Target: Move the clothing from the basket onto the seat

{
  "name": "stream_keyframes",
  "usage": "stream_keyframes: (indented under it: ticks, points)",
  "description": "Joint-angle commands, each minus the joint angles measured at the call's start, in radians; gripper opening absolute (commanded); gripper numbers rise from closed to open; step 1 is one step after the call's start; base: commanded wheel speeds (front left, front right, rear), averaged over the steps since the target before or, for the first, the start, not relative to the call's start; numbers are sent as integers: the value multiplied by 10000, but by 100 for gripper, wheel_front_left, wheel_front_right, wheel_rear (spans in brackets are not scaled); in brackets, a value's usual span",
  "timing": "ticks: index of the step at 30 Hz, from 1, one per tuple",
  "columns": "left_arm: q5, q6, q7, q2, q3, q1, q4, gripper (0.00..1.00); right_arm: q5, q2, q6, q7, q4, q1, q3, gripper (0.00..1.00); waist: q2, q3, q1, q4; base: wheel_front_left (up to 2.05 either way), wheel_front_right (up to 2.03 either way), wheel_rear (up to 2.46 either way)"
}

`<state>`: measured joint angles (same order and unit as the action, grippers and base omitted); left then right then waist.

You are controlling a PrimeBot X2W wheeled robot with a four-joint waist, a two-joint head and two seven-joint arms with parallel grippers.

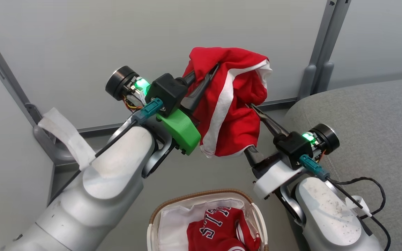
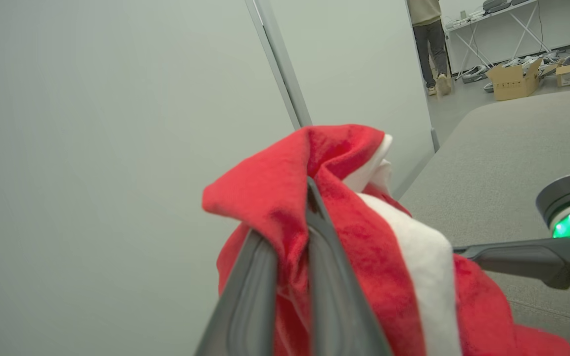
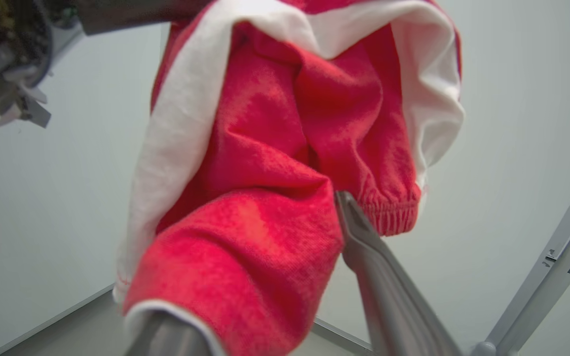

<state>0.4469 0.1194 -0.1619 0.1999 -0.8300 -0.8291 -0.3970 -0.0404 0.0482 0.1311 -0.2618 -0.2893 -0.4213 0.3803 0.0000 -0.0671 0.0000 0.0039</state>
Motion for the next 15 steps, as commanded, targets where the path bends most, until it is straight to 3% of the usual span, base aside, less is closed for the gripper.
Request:
stream_keyframes:
  ticks: [1, 12, 13, 14, 15]
  points:
    - [124, -81, -88, 67, 68, 204, -47, 0, -98, 40, -6, -49, -41, 86, 2, 0, 0, 3, 0, -40, 0, 0, 0]
    - [628, -369, -529, 45, 348, 981, -262, 0, -159, 39, -6, -49, -102, 58, -284, 0, 0, 80, 0, -160, 0, 0, 0]
    - [700, -402, -567, 6, 395, 1065, -272, 6, -160, 39, -6, -49, -110, 62, -316, 0, 0, 87, 0, -163, 0, 0, 0]
    - [746, -446, -657, -30, 441, 1170, -283, 25, -159, 39, -6, -49, -120, 62, -353, 0, 0, 95, 0, -169, 0, 0, 0]
    - [736, -480, -715, -47, 460, 1258, -295, 38, -146, 39, -6, -49, -129, 59, -384, 0, 0, 102, 0, -175, 0, 0, 0]
